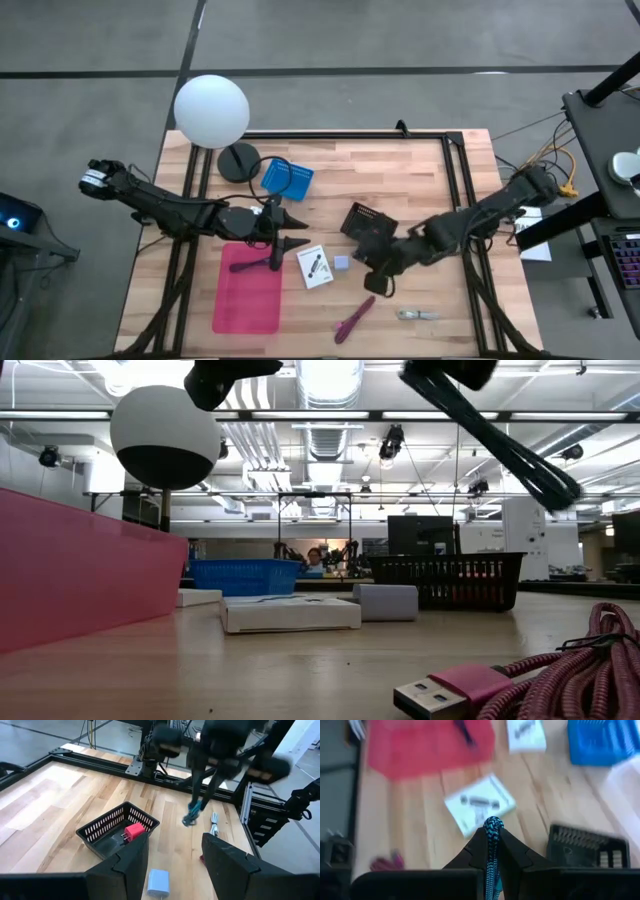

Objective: Pick and place items into bin
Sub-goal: Put the light blue charger cable into the pink bin

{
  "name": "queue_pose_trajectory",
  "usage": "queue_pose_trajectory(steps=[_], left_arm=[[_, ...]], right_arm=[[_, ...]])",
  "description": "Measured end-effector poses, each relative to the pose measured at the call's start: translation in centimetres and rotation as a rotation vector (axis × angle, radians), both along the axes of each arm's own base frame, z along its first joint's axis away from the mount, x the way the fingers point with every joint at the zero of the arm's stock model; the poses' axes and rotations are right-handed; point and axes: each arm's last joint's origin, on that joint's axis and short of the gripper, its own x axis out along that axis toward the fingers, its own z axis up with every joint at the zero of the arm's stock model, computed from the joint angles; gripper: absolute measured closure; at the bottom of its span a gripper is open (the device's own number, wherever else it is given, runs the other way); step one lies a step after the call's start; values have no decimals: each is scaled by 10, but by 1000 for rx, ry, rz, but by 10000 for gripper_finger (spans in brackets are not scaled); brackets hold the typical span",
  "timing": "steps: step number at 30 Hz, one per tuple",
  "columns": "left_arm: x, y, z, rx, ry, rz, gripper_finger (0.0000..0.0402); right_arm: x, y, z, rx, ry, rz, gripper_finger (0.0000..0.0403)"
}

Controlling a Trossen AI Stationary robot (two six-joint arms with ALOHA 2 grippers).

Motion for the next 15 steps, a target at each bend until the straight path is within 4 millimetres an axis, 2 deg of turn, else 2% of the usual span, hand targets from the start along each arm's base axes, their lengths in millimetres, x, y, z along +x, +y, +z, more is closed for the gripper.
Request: queue_pose_trajectory(steps=[8,15], left_arm=[[0,0,0,0,0,0,233],[0,0,0,-4,0,-9,233]], right_arm=[[-3,-23,14,52,-317,6,390],[-13,-40,14,127,-736,-12,390]])
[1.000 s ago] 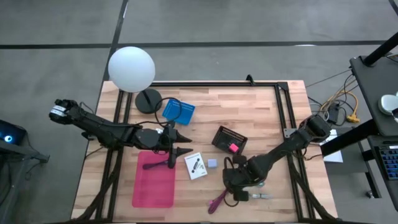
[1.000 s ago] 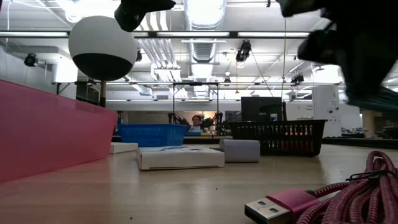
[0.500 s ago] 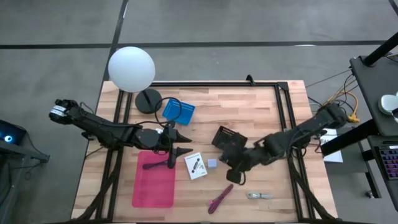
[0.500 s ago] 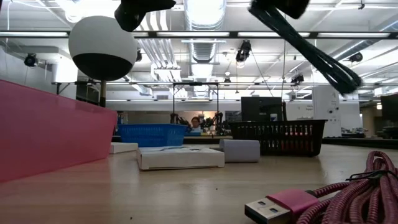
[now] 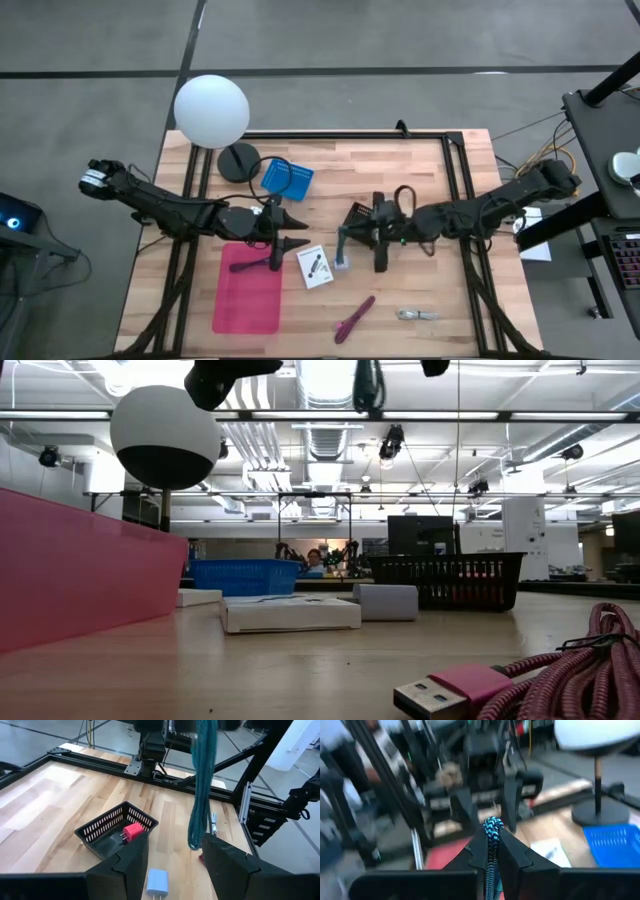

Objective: Pick and place items into bin
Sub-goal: Put the light blue charger cable into the pink bin

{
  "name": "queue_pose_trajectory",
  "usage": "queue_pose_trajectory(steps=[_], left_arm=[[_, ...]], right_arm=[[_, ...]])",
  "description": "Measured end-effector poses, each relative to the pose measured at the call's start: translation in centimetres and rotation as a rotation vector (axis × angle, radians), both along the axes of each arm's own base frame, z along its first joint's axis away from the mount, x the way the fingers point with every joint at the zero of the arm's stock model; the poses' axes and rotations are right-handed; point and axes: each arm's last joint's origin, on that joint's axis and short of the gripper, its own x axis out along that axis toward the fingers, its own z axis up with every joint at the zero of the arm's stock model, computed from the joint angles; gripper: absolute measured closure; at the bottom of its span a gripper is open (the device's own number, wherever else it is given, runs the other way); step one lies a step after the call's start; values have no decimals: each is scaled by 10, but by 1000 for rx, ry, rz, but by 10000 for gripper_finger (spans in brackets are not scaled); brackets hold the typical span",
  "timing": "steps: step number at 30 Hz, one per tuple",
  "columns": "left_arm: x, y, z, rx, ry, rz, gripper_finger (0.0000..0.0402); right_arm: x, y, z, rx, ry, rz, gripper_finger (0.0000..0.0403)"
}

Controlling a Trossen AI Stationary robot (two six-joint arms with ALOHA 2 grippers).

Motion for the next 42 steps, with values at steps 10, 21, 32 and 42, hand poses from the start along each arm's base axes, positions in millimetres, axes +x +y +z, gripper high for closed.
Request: queue_pose_trajectory(steps=[10,21,32,42], left_arm=[[0,-1,1,-9,-6,-25,233],[10,-3,-3,-16,-40,-23,233],[32,-2,-13,-27,-106,14,233],[50,1,-32,-25,-98,40,233]], right_arm=[[-10,-16,-17,30,-231,-74,390],[-5,-28,-4,-73,-273,-138,390],[-4,-31,-2,-75,-286,-123,390],[-4,-31,-1,-72,-290,-121,390]])
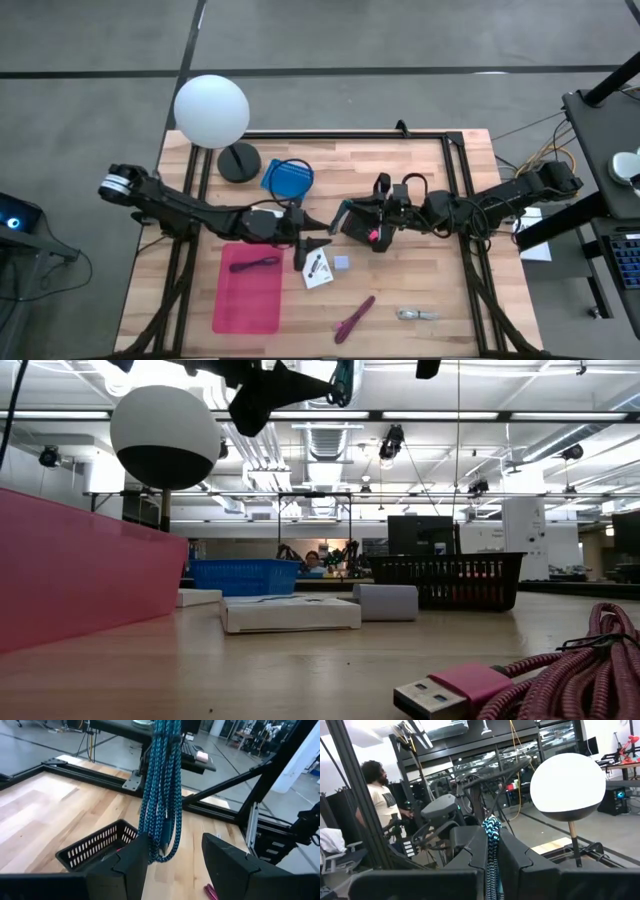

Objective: Pick and place items into bin
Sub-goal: Put the light blue charger cable into the pink bin

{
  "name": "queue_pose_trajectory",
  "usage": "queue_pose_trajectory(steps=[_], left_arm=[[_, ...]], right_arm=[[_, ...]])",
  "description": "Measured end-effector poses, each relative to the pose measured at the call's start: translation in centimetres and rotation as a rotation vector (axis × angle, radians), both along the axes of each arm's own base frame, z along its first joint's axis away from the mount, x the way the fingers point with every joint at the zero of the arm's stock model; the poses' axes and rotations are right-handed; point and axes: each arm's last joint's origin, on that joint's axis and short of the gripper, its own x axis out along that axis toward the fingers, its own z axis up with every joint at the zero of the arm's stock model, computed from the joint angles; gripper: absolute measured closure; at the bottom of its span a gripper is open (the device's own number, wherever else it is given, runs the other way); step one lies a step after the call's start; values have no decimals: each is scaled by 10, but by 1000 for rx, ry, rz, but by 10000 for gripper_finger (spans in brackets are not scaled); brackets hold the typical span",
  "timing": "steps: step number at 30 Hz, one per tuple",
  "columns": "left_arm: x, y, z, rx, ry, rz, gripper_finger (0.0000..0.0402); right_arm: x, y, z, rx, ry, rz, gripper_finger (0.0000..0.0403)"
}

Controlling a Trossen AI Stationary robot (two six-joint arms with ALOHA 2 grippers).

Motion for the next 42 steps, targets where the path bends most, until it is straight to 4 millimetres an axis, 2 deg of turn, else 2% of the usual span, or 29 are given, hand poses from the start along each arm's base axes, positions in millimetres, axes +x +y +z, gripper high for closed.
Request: queue_pose_trajectory(steps=[8,18,36,39,42], left_arm=[[5,2,-6,2,8,10,233],[7,17,-5,9,7,89,233],[8,18,-1,49,-32,73,234],[8,18,-1,70,-30,69,248],[8,18,-1,78,-29,68,280]], right_arm=[[0,0,1,1,-2,0,390],[0,0,1,6,-7,1,390],[0,-5,3,10,-31,-26,390],[0,-6,4,10,-36,-28,390],[0,-6,4,8,-38,-29,390]])
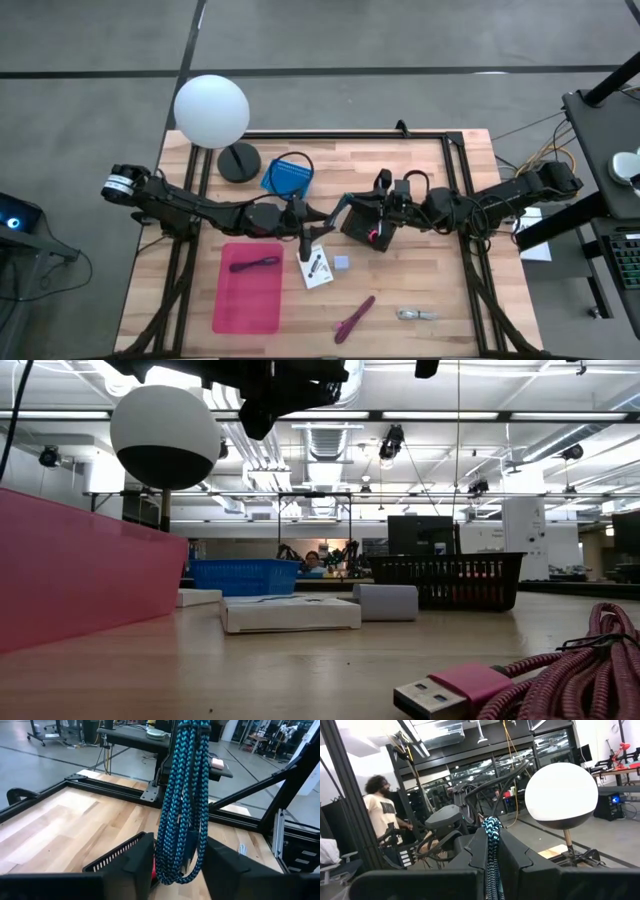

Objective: Pick and place items into bin
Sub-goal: Put the light blue charger cable into the pink bin

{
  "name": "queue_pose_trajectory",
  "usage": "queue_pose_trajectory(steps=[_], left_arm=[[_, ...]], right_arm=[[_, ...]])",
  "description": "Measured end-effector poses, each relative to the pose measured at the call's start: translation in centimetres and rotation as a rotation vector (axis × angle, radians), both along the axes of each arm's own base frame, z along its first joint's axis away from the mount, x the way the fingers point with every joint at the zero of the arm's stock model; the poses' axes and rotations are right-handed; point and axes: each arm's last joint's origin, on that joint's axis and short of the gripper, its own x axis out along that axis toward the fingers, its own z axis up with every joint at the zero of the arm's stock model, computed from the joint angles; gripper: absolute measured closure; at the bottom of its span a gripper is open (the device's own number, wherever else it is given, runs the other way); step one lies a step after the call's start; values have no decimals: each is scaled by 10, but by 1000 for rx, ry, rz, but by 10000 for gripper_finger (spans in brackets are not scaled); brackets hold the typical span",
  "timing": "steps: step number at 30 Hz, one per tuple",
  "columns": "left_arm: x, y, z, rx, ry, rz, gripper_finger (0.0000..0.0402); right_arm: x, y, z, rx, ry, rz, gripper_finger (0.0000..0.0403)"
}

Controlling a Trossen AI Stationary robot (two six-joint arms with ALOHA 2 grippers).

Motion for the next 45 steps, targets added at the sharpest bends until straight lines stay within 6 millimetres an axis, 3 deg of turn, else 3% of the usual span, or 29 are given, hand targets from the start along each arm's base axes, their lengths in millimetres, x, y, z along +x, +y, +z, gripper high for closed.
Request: queue_pose_trajectory(steps=[7,18,33,38,45], left_arm=[[0,0,0,24,4,-7,375],[-3,1,0,24,27,-6,377],[-26,6,14,42,122,6,377],[-41,6,18,55,198,-4,378],[-71,5,24,80,317,-35,378]], right_arm=[[0,0,0,1,0,-3,390],[0,0,-1,-16,12,-5,382],[3,2,-11,-22,121,30,213],[3,2,-16,4,168,36,192],[3,2,-27,62,265,44,193]])
